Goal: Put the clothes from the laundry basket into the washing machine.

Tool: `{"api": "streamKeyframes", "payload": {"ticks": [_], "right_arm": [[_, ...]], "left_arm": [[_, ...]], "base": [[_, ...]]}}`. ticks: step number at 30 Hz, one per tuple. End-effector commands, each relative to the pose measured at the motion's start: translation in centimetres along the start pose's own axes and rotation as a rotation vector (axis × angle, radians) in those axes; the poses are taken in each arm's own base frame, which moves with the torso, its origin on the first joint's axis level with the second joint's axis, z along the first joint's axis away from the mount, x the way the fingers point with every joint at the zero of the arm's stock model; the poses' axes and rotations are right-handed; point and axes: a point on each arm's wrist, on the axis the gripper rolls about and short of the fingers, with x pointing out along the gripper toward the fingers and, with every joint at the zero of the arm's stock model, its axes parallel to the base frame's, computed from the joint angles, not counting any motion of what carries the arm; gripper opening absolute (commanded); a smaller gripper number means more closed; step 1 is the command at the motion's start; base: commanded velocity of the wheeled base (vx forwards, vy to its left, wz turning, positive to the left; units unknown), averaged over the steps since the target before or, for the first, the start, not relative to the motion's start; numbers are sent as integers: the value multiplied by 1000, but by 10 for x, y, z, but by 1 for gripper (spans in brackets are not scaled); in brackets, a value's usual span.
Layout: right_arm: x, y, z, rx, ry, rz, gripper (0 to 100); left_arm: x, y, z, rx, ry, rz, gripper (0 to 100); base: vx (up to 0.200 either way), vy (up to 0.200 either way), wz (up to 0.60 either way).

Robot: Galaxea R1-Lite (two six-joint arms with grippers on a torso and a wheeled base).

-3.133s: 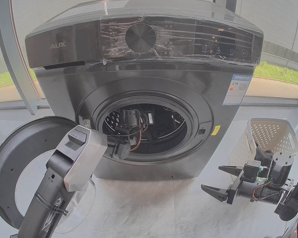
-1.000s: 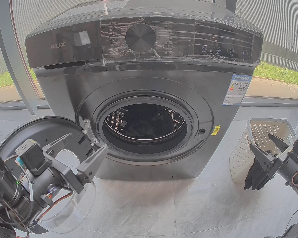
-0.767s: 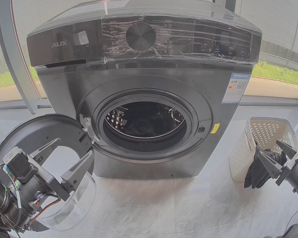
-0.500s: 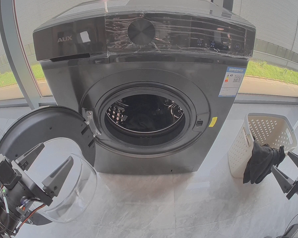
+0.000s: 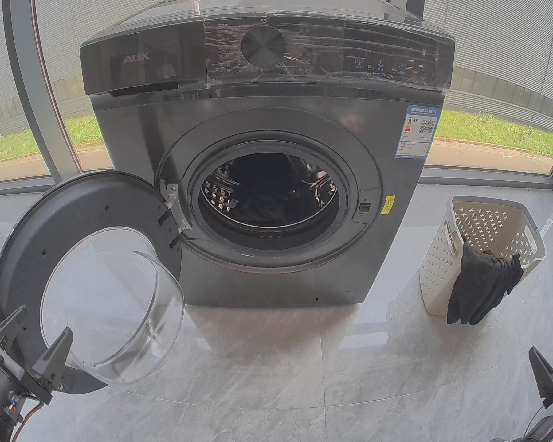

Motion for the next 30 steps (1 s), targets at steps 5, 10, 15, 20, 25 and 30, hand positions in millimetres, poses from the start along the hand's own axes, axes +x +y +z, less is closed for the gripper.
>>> {"api": "streamKeyframes", "payload": {"ticks": [5,10,15,20,25,30], "right_arm": [[-23,1,-22,4,-46,-43,100],[-23,-2,-32,3,47,-165,100],[-24,-4,-32,-1,47,-247,100],[-24,-5,-24,-4,-31,-325,100],[-31,1,-36,-93,1,-343,100],[-30,2,-38,-16,10,-297,100]], "left_arm": [[-41,15,-24,-27,-37,138,100],[-51,16,-38,-28,4,132,100],[-58,16,-51,-12,57,204,100],[-64,15,-54,-26,9,229,100],[-64,15,-54,16,15,223,100],[-68,9,-56,60,-36,209,100]], "base": [[0,0,0],[0,0,0],[0,0,0],[0,0,0],[0,0,0],[0,0,0]]}}
